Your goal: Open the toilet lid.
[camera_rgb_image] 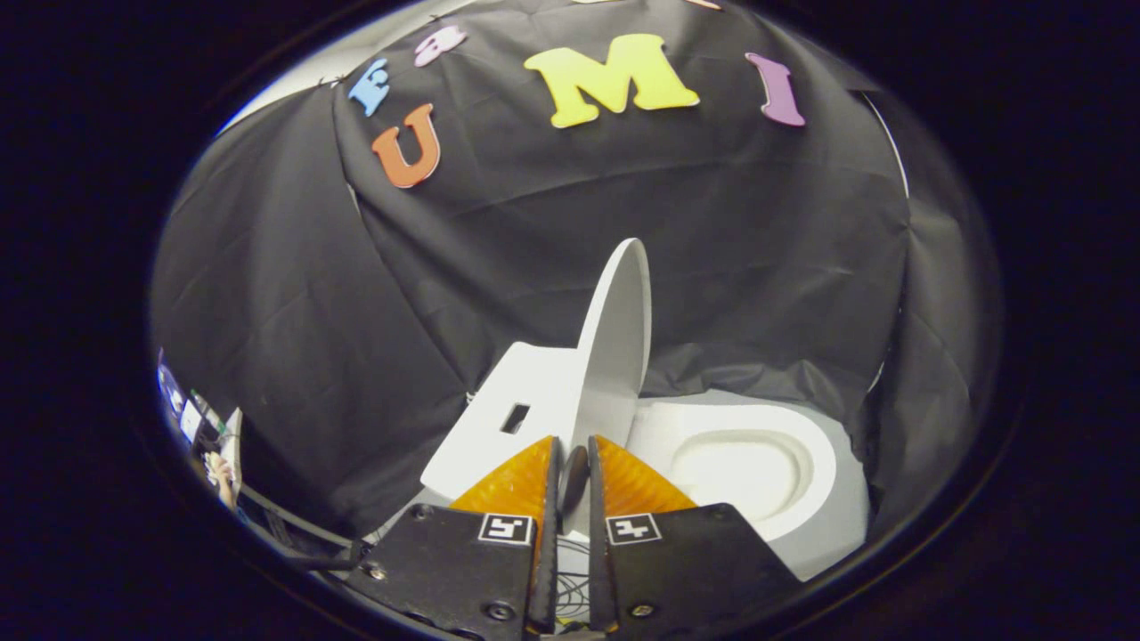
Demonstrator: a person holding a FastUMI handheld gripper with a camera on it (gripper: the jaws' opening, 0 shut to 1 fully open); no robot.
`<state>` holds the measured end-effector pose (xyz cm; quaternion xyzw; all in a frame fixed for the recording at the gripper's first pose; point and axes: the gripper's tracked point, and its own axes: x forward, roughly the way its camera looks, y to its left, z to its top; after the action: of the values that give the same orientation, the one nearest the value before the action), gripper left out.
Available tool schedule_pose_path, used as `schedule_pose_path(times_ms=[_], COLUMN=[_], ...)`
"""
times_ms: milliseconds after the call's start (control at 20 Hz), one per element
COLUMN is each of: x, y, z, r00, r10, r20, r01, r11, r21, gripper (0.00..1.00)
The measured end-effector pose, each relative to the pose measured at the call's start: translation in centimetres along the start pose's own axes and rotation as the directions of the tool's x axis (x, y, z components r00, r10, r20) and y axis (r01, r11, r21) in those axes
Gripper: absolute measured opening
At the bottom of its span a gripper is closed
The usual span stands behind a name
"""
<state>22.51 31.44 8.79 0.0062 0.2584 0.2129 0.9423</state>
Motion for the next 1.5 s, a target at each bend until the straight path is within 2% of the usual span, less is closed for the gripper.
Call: schedule_pose_path(times_ms=[900, 1150, 1500], x=[3.3, 4.3, 5.3], y=[8.1, 9.7, 10.8], z=[0.1, -0.1, -0.4], r00=[1.0, 0.999, 0.989], r10=[-0.022, -0.049, -0.147], r20=[-0.022, -0.015, -0.006], r01=[0.019, 0.046, 0.141], r11=[0.992, 0.985, 0.957], r21=[-0.126, -0.165, -0.255], gripper=[0.17, 0.17, 0.17])
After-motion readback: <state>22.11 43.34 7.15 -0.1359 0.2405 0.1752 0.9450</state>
